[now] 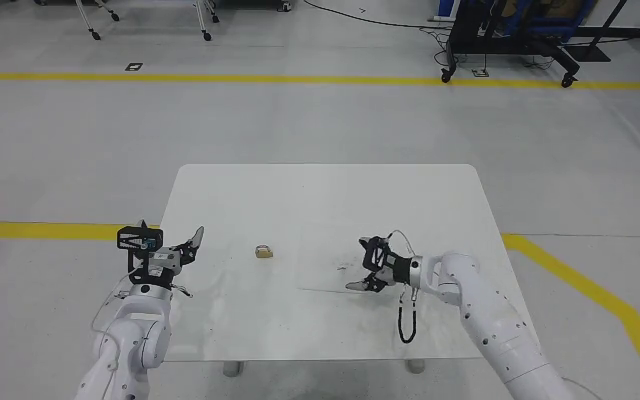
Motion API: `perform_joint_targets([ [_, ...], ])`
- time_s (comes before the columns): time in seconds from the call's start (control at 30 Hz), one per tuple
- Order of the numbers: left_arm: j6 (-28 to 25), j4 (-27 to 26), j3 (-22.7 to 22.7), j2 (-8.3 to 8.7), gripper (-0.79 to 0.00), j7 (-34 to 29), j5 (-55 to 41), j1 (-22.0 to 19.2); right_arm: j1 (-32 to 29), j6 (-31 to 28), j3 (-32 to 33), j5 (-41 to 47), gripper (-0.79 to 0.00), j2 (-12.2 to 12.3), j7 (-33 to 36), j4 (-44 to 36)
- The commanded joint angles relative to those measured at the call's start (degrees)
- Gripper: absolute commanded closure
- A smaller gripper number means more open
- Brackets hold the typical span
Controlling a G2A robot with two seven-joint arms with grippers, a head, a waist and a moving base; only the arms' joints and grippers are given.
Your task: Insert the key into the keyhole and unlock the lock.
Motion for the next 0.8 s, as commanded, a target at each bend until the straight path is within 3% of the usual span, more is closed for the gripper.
perform_joint_targets([
  [0.0, 0.0, 0.0, 0.0, 0.0, -0.785, 0.0, 0.0, 0.0, 2.7, -2.1, -1.9, -1.7, -0.653, -0.2, -0.3, 2.0],
  [0.07, 0.0, 0.0, 0.0, 0.0, -0.785, 0.0, 0.0, 0.0, 5.2, -2.0, -3.6, -3.1, -0.526, -0.3, -0.3, 4.2],
  [0.1, 0.0, 0.0, 0.0, 0.0, -0.785, 0.0, 0.0, 0.0, 6.2, -2.1, -4.6, -4.1, -0.502, -0.4, -0.2, 4.5],
  [0.13, 0.0, 0.0, 0.0, 0.0, -0.785, 0.0, 0.0, 0.0, 6.9, -2.1, -6.0, -5.3, -0.413, -0.5, -0.8, 4.2],
  [0.23, 0.0, 0.0, 0.0, 0.0, -0.785, 0.0, 0.0, 0.0, 8.9, -2.1, -9.5, -11.4, -0.431, -0.2, -3.6, 4.0],
  [0.43, 0.0, 0.0, 0.0, 0.0, -0.785, 0.0, 0.0, 0.0, 12.7, -1.9, -13.5, -18.0, -0.296, -0.5, -9.0, 7.7],
  [0.47, 0.0, 0.0, 0.0, 0.0, -0.785, 0.0, 0.0, 0.0, 13.3, -1.9, -14.1, -18.4, -0.243, -0.6, -9.7, 8.4],
  [0.67, 0.0, 0.0, 0.0, 0.0, -0.785, 0.0, 0.0, 0.0, 16.1, -1.4, -17.2, -20.7, -0.185, -1.3, -10.5, 11.5],
  [0.7, 0.0, 0.0, 0.0, 0.0, -0.785, 0.0, 0.0, 0.0, 16.4, -1.2, -17.6, -20.6, -0.16, -1.5, -10.4, 11.9],
  [0.77, 0.0, 0.0, 0.0, 0.0, -0.785, 0.0, 0.0, 0.0, 17.1, -1.4, -18.3, -20.5, 0.0, -1.8, -10.6, 12.2],
])
